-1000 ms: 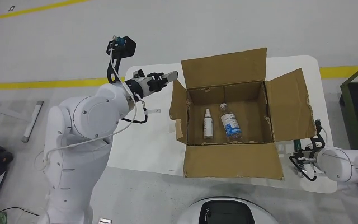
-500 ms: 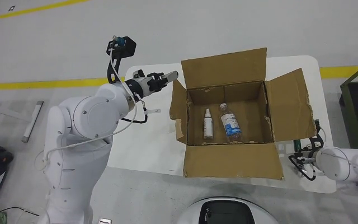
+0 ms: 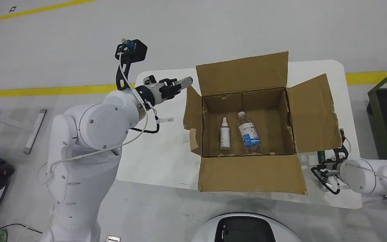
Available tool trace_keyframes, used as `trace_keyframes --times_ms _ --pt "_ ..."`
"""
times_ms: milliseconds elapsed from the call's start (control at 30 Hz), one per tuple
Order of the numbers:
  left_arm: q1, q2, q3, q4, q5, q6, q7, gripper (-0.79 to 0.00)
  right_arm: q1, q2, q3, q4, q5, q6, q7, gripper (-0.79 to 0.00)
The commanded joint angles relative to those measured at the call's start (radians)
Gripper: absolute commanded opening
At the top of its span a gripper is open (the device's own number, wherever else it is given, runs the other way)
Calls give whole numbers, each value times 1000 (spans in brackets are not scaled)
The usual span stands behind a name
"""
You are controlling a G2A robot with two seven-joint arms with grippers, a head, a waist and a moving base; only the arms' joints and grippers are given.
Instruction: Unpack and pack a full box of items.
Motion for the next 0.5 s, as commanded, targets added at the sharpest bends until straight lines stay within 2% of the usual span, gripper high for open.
trace_keyframes --times_ms 0,333,400,467 --pt "0 0 0 0 0 0 0 0 2 0 -1 2 -2 0 1 -616" --pt "0 0 0 0 0 0 0 0 15 0 -6 17 -5 -2 8 -619" --pt "0 0 0 0 0 0 0 0 17 0 -8 18 -5 -3 9 -665" --pt "0 0 0 0 0 0 0 0 19 0 -9 19 -8 -3 11 -776"
